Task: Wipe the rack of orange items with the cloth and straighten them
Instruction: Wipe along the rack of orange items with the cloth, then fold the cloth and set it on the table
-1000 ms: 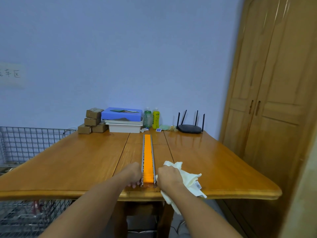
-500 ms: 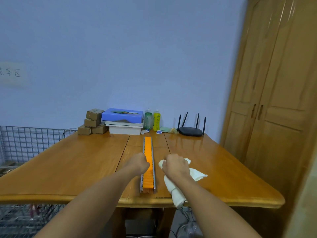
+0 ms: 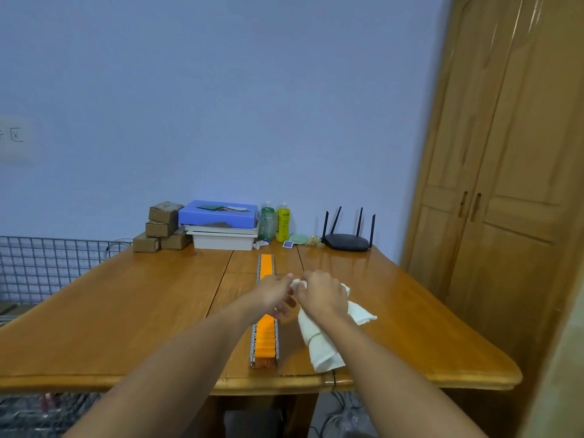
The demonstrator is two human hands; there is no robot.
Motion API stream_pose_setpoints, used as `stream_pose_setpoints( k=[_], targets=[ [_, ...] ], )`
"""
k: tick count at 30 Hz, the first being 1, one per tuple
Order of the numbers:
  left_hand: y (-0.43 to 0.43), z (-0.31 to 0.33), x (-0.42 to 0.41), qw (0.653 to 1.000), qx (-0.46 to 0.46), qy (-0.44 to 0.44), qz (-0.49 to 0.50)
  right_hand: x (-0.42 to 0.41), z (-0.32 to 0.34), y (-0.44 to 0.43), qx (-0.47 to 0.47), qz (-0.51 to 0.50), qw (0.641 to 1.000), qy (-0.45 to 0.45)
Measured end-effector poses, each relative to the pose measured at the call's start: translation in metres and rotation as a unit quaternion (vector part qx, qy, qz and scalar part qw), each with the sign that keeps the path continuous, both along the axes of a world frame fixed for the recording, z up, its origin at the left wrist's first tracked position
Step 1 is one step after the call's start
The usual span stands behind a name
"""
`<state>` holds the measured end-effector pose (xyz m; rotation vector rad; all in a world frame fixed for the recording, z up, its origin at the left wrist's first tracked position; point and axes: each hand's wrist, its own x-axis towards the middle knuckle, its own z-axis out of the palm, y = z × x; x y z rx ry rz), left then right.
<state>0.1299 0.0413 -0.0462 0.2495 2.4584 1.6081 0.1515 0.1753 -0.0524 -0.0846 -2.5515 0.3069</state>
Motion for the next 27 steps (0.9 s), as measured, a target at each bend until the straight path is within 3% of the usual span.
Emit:
stream_pose_setpoints(
  k=[7, 10, 12, 14, 16, 18, 20, 24, 27],
  targets=[
    [0.025, -0.004, -0.012, 0.973, 0.208, -0.095, -0.004, -0.006, 0.002, 0.007, -0.081, 0.049, 0.995, 0.010],
    [0.031, -0.007, -0.024, 0.969, 0.227, -0.094, 0.018, -0.015, 0.000, 0.023, -0.198, 0.142, 0.969, -0.033],
    [0.032, -0.007, -0.032, 0.969, 0.226, -0.080, 0.052, -0.018, 0.001, 0.032, -0.317, 0.181, 0.930, -0.035],
    [0.033, -0.005, -0.038, 0.965, 0.238, -0.073, 0.077, -0.020, 0.002, 0.041, -0.398, 0.154, 0.905, 0.008],
    [0.036, -0.003, -0.045, 0.960, 0.258, -0.075, 0.082, -0.019, 0.001, 0.050, -0.412, 0.066, 0.908, 0.047],
    [0.040, 0.001, -0.048, 0.952, 0.286, -0.082, 0.074, -0.019, -0.004, 0.059, -0.436, -0.016, 0.899, 0.023],
    [0.043, 0.007, -0.047, 0.944, 0.310, -0.086, 0.070, -0.022, -0.017, 0.065, -0.496, -0.037, 0.866, -0.053],
    [0.050, 0.008, -0.053, 0.936, 0.330, -0.100, 0.070, -0.017, -0.036, 0.073, -0.690, 0.087, 0.698, -0.171],
    [0.056, 0.002, -0.060, 0.943, 0.307, -0.093, 0.093, -0.021, -0.042, 0.078, -0.718, 0.127, 0.661, -0.176]
  ],
)
